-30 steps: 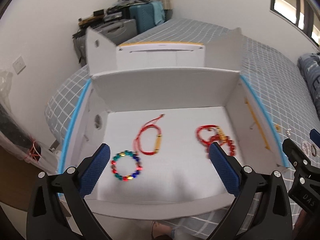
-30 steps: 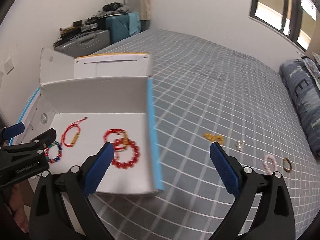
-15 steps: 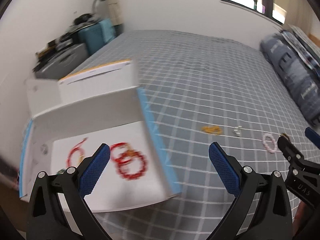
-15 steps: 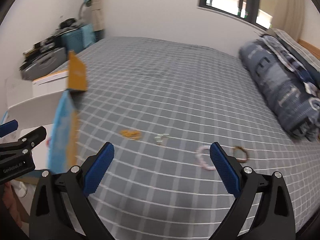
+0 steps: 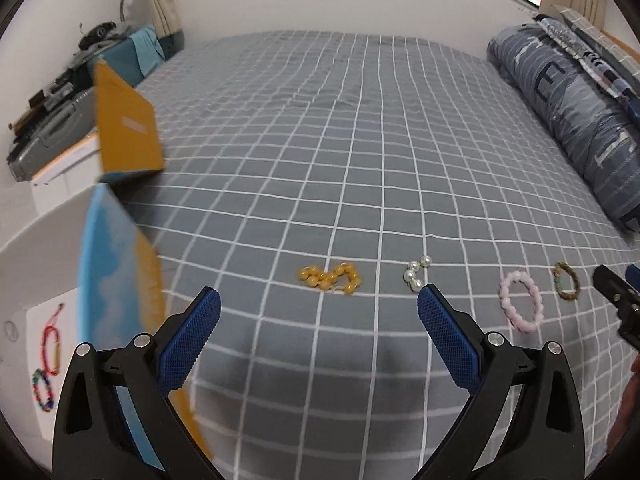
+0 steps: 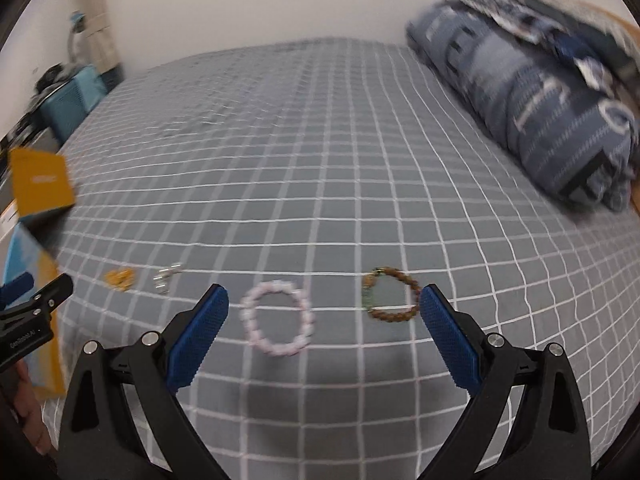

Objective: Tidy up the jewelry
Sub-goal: 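Move both tools from the box over the yellow and brown bead bracelets, then grasp yellow bead bracelet with left tool while right tool grasps brown wooden bead bracelet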

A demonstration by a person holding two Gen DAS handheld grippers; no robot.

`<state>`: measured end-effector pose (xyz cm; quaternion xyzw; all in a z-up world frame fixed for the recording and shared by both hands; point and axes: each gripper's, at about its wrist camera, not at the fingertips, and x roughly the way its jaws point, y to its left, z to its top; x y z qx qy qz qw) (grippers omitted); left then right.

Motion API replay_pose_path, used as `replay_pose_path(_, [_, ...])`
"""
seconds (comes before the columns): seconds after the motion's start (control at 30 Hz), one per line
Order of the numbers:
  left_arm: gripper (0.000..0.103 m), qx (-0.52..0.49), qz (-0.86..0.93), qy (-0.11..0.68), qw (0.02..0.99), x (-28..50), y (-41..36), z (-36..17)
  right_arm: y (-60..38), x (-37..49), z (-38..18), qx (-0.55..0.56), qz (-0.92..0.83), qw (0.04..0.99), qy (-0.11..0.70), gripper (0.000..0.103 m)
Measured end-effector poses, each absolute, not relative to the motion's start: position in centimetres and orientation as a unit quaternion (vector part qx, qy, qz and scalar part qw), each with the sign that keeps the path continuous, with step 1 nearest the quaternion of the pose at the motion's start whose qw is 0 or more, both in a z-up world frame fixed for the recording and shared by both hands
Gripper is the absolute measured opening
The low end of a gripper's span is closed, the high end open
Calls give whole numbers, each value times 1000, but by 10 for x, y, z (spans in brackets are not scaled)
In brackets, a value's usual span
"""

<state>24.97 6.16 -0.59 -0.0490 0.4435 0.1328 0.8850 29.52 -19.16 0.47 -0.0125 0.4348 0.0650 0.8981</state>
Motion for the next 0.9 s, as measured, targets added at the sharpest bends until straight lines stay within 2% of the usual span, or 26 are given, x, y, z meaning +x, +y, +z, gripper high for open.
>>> replay_pose_path(0.33, [97, -69, 131, 474, 868, 304, 77, -57, -201, 332, -45, -12, 32, 883, 468, 92])
replay_pose_path(0.9, [96, -68, 138, 507, 848, 330, 77, -88, -215, 356, -95, -2, 33, 856, 516, 92])
